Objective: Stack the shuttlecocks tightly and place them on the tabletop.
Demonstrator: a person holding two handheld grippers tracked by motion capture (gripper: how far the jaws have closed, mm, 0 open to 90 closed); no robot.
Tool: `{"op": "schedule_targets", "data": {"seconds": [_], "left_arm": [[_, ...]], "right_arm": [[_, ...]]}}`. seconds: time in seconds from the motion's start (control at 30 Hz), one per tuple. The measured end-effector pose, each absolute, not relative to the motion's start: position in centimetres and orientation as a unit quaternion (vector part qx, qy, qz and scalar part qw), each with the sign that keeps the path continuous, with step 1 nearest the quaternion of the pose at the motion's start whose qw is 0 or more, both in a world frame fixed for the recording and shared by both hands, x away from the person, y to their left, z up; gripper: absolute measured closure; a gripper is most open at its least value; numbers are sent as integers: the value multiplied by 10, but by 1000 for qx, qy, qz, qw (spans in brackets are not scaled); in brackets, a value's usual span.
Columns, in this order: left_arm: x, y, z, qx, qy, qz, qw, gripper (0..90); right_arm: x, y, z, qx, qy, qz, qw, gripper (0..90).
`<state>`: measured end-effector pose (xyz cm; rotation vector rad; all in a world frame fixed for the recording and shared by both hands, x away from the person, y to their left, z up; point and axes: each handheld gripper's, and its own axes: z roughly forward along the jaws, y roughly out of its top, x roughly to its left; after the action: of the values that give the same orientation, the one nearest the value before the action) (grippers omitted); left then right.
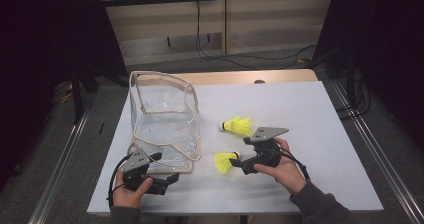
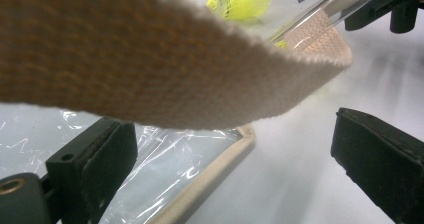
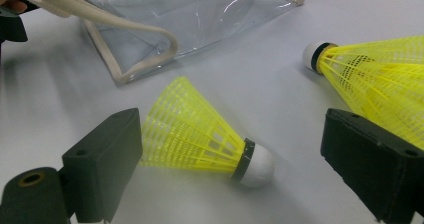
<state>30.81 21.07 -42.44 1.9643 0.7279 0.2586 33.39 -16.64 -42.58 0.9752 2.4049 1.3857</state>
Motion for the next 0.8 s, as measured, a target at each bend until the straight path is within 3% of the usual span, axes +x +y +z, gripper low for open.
{"op": "schedule_targets", "data": {"seconds": [0.8], "left_arm": [[309,211,-425,810,300,106,492,46]], "right_arm": [[332,-150,-425,322,817,469,91,85]]}}
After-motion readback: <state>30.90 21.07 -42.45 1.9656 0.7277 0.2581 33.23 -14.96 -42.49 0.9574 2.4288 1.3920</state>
